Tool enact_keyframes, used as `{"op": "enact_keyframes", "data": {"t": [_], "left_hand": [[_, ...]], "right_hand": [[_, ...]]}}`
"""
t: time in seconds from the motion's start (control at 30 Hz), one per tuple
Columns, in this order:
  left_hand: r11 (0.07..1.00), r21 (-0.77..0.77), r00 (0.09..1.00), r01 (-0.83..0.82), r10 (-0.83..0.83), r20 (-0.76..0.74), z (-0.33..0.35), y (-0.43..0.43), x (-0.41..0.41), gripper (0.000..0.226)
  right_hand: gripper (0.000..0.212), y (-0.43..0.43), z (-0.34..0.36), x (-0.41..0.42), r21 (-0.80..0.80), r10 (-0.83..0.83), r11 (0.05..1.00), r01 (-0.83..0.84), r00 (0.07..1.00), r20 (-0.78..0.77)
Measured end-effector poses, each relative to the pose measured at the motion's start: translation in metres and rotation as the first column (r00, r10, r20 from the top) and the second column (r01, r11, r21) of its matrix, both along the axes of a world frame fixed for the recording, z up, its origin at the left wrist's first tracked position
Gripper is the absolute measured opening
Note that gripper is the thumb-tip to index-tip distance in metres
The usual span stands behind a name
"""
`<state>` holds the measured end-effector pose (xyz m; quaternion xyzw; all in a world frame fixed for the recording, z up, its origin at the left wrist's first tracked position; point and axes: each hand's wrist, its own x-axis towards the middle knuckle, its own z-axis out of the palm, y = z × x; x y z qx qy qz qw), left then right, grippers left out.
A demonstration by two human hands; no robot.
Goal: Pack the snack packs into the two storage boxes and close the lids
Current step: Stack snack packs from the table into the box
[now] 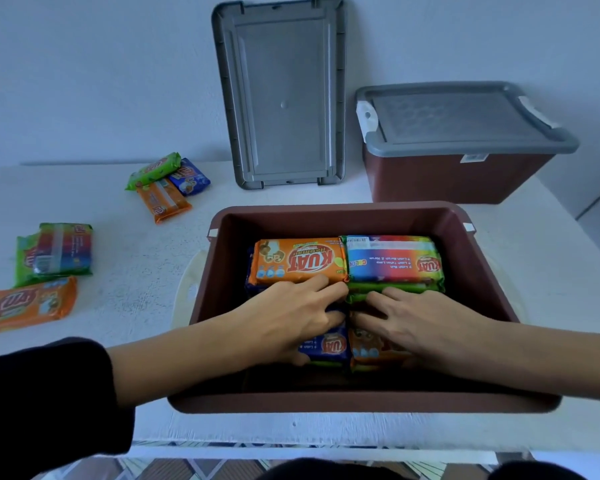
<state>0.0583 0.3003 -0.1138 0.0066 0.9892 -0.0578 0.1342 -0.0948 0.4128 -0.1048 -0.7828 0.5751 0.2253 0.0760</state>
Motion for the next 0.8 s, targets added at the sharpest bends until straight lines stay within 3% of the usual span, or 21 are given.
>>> {"op": "enact_keyframes", "data": {"t": [0.1,0.2,0.43,0.57,0.7,0.8], "left_hand": [[0.974,0.218,0.994,-0.061,0.080,-0.080,0.010,-0.007,0.004,0.064],[0.911,0.395,0.942,-0.122,0.231,-0.242,0.030,-0.026,0.016,0.040],[0.775,0.524,0.625,-0.353,0.612,-0.484,0.071,-0.114,0.068,0.019],[0.644,0.583,0.425,-0.496,0.765,-0.483,0.074,-0.175,0.102,0.019],[0.528,0.575,0.312,-0.625,0.844,-0.437,0.065,-0.240,0.130,0.028],[0.351,0.532,0.202,-0.771,0.926,-0.318,0.046,-0.289,0.150,0.039]], "right_hand": [[0.061,-0.003,0.012,0.000,-0.028,-0.048,0.998,0.051,0.995,0.090],[0.049,-0.015,0.038,0.001,-0.139,-0.088,0.982,0.125,0.965,0.247],[0.046,-0.104,0.077,0.018,-0.390,-0.008,0.893,0.223,0.876,0.482],[0.047,-0.181,0.080,0.039,-0.472,0.069,0.850,0.234,0.838,0.541],[0.047,-0.264,0.068,0.058,-0.497,0.083,0.834,0.240,0.836,0.543],[0.050,-0.321,0.052,0.073,-0.455,0.031,0.849,0.269,0.834,0.551]]}}
